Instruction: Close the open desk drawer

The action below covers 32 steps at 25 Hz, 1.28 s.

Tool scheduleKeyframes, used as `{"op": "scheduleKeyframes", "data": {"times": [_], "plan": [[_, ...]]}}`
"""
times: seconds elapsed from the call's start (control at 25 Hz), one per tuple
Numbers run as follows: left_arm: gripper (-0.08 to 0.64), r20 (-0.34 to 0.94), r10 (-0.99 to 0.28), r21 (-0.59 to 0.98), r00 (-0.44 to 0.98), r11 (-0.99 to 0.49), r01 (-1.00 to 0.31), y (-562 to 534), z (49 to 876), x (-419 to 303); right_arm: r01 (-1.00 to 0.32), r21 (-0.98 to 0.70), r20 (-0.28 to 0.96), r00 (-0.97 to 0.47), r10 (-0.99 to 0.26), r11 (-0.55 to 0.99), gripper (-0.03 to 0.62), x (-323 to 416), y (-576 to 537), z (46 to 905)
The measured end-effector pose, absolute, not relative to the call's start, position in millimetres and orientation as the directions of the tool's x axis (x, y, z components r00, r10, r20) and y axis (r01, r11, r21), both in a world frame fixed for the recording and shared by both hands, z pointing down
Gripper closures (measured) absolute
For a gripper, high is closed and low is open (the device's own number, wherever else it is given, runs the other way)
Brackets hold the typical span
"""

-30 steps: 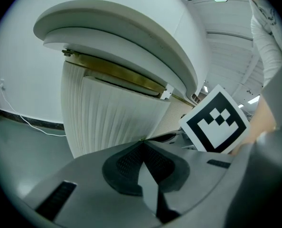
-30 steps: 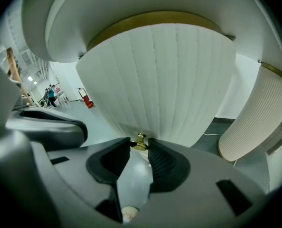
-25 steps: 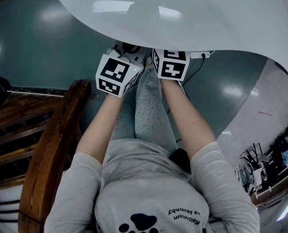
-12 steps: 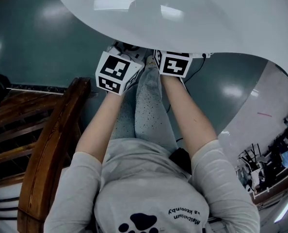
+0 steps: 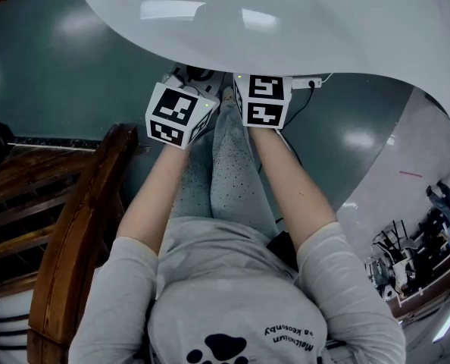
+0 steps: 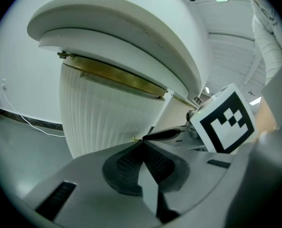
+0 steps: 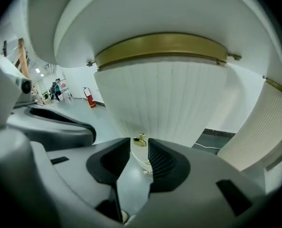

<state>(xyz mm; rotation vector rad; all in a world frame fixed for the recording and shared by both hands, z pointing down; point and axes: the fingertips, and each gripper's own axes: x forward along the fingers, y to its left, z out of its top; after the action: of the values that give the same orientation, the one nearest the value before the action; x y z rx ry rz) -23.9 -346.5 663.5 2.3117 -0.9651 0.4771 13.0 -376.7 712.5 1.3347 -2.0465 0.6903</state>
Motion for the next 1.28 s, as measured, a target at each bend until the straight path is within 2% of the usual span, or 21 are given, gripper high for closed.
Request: {"op": "scheduleKeyframes", "data": {"times": [0.28, 0.56, 0.8, 1.28], "plan": [[0.557, 0.525, -0.522, 0.377, 0.672, -0.565, -0.734, -330.1, 655.6, -22.3, -0.927, -0.102, 0.691, -0.326, -0.645, 0.36, 0.476, 14.5, -355.6, 688.9], [0.557, 0.53, -0.526, 0.371, 0.665, -0.562, -0.74, -320.5, 645.1, -14.9, -0.93, -0.114, 0.681, -0.329, -0.654, 0.349, 0.545, 28.0, -339.5, 670.0], [0.557, 0.535, -0.531, 0.348, 0.657, -0.57, -0.744, -300.8, 619.8, -17.3, -0.924, -0.135, 0.68, -0.349, -0.645, 0.357, 0.574, 29.3, -310.9, 641.3], [0.557, 0.5, -0.566, 0.306, 0.655, -0.592, -0.745, -291.7, 555.2, -10.5, -0.906, -0.162, 0.637, -0.399, -0.66, 0.391, 0.577, 33.8, -294.0, 581.7]]}}
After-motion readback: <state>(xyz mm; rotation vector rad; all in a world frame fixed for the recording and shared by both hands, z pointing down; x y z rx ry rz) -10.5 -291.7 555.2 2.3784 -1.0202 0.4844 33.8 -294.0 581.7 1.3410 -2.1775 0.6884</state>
